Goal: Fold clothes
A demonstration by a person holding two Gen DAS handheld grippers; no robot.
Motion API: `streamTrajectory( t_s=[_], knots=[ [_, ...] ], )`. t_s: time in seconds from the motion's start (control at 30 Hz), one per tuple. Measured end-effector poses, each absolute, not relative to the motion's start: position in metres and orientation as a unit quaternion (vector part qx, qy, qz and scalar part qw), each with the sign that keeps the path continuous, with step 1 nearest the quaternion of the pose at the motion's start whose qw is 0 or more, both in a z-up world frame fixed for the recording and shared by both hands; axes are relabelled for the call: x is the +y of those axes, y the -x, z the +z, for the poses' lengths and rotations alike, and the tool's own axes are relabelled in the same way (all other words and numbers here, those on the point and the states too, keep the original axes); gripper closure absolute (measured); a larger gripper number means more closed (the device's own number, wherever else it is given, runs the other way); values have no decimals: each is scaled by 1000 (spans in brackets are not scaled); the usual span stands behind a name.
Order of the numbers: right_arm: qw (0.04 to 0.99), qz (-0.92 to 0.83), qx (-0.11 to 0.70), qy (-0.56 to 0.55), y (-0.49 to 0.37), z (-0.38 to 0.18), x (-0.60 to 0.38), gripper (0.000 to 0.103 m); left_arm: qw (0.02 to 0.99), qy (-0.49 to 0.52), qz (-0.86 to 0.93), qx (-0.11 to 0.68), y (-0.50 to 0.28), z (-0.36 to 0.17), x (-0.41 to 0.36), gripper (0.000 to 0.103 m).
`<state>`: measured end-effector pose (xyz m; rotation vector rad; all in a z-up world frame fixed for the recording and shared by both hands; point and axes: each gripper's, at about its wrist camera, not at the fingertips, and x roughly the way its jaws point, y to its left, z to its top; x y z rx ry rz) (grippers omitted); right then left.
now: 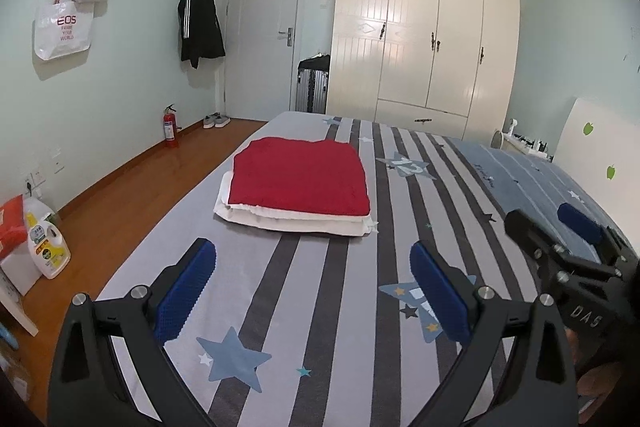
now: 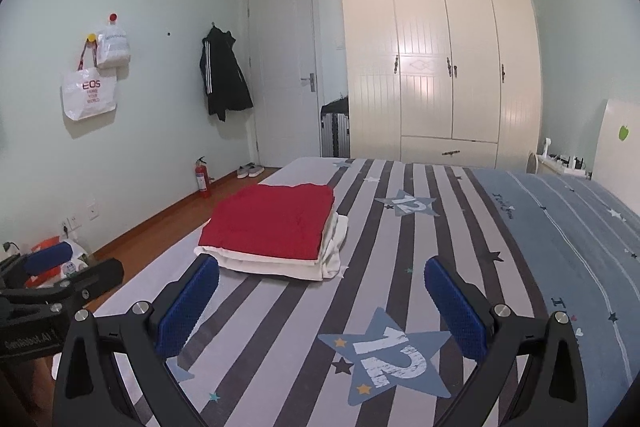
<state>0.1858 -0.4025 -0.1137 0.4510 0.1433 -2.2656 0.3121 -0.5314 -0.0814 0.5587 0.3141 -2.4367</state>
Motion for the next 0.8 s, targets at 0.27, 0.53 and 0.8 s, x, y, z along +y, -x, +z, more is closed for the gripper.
streamTrajectory(
  t_s=[0.27, 0.53, 0.8],
  knots=[
    [405, -895, 60, -179, -193, -108, -400, 1, 306, -208, -921, 120, -314, -73, -527, 6],
    [407, -895, 56, -176, -194, -102, -397, 1, 307, -204, -922, 119, -317, -67, -527, 6],
    [407, -894, 55, -177, -194, -100, -399, 1, 306, -202, -923, 113, -316, -62, -521, 6]
  ],
)
